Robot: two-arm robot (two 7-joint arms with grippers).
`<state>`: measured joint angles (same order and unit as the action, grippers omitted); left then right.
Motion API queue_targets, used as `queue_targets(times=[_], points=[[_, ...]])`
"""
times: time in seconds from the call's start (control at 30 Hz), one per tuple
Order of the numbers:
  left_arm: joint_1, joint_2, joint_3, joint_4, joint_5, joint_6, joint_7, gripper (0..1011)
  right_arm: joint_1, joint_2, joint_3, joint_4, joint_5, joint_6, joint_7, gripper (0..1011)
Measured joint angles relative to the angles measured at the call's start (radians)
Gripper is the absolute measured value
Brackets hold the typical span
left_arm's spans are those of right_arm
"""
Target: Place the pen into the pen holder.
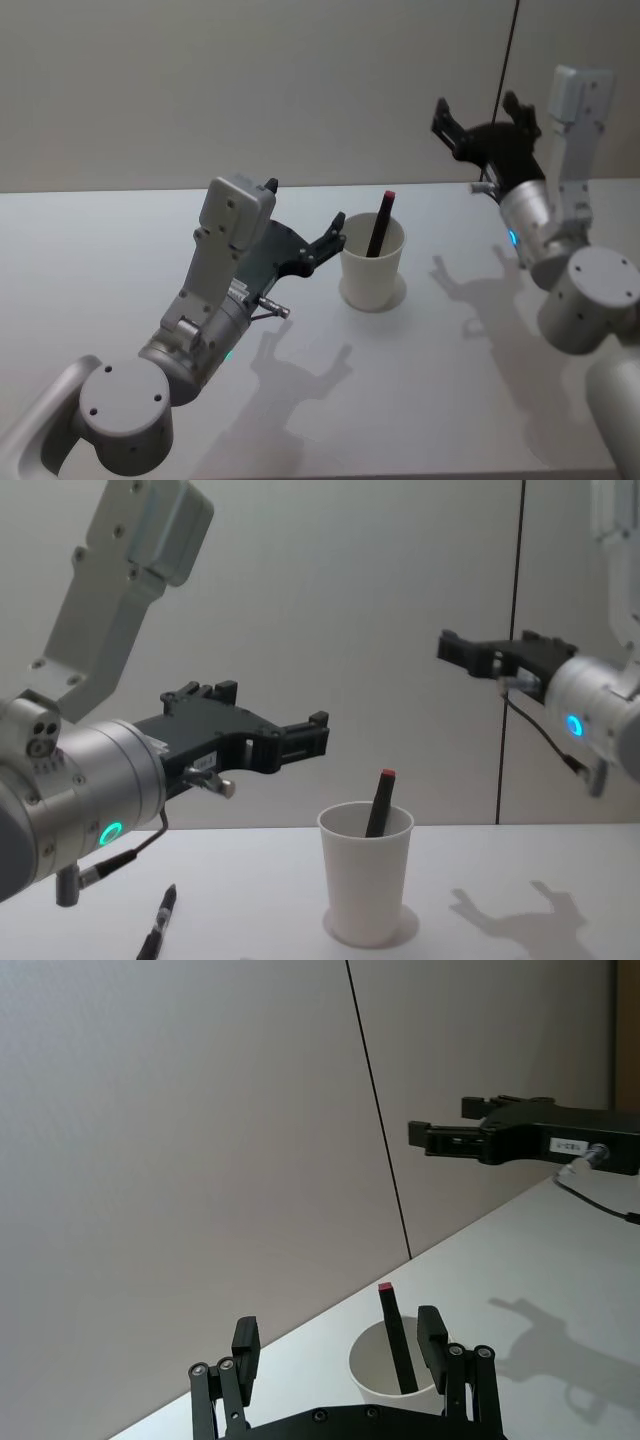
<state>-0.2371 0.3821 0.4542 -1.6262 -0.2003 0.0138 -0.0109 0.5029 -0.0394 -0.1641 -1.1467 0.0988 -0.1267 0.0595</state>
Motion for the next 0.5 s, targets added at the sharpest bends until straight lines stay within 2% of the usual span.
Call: queue_targets(times=[0.5], points=[[0.000,0.000,0.000,0.000,0.000,0.000,0.000,1004,-0.141,0.056,0.029,-0.153,-0.013,0.092,-0.022,1001]])
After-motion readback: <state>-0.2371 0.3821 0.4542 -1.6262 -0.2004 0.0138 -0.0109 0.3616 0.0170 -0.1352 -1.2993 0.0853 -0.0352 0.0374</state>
